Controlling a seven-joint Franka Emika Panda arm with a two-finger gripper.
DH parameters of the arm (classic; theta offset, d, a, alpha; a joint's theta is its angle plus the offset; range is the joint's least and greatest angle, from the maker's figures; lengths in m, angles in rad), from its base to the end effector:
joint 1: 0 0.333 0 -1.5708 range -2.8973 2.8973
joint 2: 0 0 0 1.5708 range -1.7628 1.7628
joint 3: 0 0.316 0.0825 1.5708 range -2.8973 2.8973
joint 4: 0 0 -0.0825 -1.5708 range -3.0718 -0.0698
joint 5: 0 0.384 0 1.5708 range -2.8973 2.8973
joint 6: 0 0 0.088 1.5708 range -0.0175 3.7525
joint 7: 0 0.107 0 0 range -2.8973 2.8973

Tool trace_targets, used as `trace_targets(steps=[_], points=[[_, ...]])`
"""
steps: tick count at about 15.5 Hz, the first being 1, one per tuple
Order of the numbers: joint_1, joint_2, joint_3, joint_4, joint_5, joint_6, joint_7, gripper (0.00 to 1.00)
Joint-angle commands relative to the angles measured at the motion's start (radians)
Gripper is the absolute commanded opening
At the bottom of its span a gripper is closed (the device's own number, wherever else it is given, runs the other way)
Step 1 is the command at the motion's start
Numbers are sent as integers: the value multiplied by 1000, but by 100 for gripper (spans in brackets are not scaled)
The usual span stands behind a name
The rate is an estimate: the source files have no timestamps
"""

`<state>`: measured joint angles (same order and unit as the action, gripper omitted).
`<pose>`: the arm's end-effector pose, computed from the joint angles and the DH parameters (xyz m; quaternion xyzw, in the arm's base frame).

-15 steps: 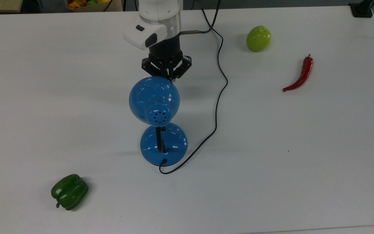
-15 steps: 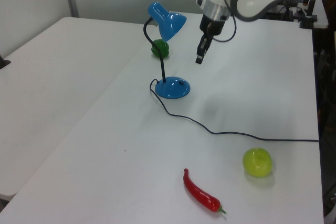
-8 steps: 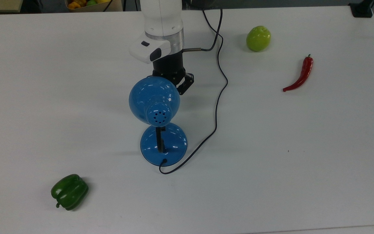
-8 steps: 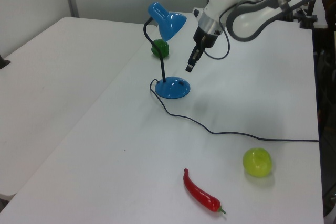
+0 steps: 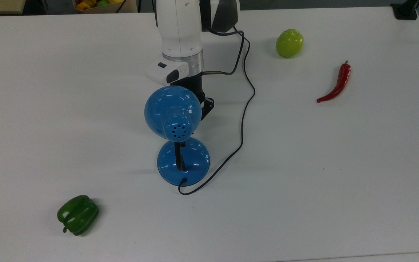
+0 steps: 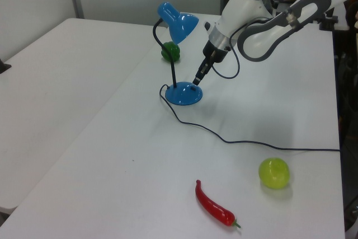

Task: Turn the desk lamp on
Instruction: 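Press down on the switch on the blue lamp base with the gripper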

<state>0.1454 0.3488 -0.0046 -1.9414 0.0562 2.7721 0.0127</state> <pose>0.6501 0.0899 0.3567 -0.9702 -0.0395 -0.2367 0.0336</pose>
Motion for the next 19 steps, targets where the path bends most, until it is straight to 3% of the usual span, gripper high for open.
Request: trace_targets(steps=[1,19], points=[[2,9,-12,-5,-1,30,13,0],[-17,91,-23,36,-7,118,6,0]])
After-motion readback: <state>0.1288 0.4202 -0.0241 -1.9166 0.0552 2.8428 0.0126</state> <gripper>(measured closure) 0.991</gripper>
